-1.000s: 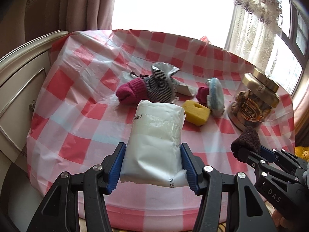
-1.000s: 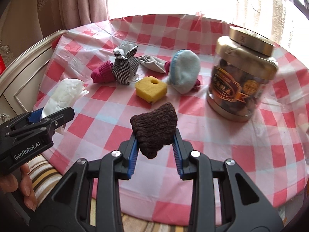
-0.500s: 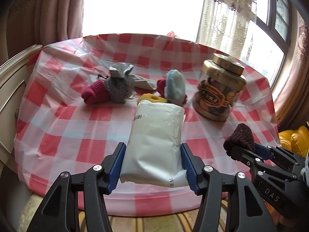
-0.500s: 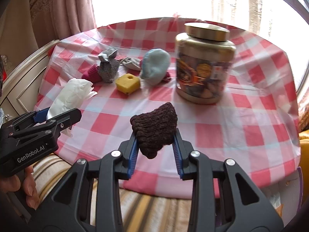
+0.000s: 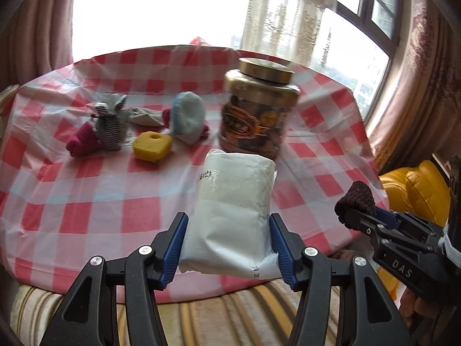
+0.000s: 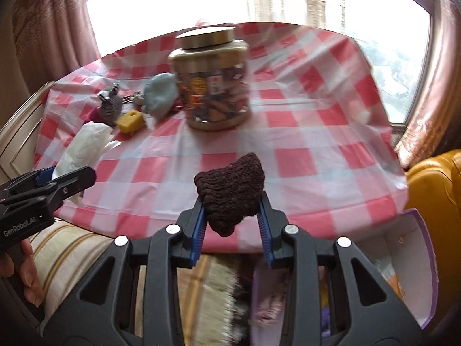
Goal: Organize soft objects
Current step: 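Carry the wipes pack and brown sock into the white box and release both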
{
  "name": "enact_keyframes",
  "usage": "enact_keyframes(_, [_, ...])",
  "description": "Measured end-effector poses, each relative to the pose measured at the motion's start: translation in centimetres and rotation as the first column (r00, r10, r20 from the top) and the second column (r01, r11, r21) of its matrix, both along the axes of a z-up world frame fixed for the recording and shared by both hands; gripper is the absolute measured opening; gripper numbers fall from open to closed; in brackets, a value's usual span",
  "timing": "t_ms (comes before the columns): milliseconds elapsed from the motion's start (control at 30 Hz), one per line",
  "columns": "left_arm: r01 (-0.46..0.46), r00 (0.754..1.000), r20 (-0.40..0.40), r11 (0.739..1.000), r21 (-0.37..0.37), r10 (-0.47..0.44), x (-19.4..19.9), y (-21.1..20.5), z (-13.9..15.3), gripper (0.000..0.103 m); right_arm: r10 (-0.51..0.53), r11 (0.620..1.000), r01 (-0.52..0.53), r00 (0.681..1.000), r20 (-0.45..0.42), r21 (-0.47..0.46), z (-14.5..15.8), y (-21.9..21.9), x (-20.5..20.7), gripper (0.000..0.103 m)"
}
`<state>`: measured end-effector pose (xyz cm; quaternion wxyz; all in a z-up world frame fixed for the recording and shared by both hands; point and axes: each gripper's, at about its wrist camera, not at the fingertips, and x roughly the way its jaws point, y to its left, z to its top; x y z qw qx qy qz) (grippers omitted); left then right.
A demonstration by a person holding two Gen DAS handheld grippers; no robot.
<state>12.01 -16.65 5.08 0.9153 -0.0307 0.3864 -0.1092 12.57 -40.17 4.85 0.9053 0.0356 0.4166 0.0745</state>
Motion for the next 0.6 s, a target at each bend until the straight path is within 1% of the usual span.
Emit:
enact_keyframes(200, [0.101, 0.995, -0.017, 0.995, -0.01, -0.102, -0.7, -4.1, -0.1, 0.057, -0.103, 0.994, 0.102, 0.994, -0.041, -0.035, -1.0, -5.9, -2.2, 0.037])
enact_keyframes(333, [0.169, 0.985, -0.036, 0.985, -0.029, -0.17, -1.2, -6.7, -0.2, 0.057, -0.173, 0.983, 0.167, 0.981, -0.092, -0.069, -2.5, -9.6, -4.3, 0.037])
enact_keyframes(433, [0.224, 0.972, -0.056, 0.974, -0.044, -0.226, -1.9, -8.8, -0.5, 0.057, -0.219, 0.974, 0.207, 0.966, -0.136, -0.097, -3.8, -12.0, -6.0, 0.038])
enact_keyframes(600, [0.325, 0.937, -0.105, 0.941, -0.093, -0.334, -3.4, -12.3, -1.1, 0.058, -0.264, 0.962, 0.244, 0.945, -0.191, -0.125, -5.4, -14.4, -8.4, 0.039])
